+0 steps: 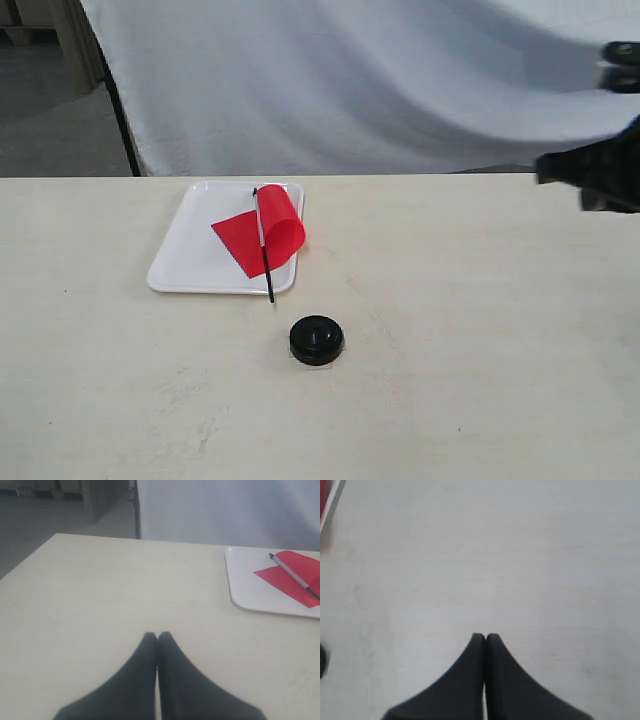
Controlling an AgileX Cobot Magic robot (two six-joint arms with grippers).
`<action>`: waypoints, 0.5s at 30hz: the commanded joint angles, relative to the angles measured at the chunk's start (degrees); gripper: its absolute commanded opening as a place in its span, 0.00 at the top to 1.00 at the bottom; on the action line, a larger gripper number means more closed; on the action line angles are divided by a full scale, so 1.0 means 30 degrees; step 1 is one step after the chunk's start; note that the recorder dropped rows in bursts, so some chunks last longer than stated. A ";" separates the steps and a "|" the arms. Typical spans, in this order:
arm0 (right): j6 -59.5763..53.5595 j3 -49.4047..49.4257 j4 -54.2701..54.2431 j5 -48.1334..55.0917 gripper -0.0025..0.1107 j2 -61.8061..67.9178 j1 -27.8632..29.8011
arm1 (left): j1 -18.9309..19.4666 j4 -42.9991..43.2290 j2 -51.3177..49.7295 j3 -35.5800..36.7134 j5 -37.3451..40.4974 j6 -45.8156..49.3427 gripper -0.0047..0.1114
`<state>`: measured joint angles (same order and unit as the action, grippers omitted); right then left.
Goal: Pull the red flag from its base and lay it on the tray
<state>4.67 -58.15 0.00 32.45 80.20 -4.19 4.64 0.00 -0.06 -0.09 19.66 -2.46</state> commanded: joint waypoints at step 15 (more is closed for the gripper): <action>0.0498 1.3793 0.0000 -1.4218 0.98 -1.9513 0.4880 | 0.0042 0.0000 0.0020 0.0031 0.0004 0.0026 0.96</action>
<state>5.96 -19.69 0.00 -4.47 28.45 10.48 4.64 0.00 -0.06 -0.09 19.66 -2.46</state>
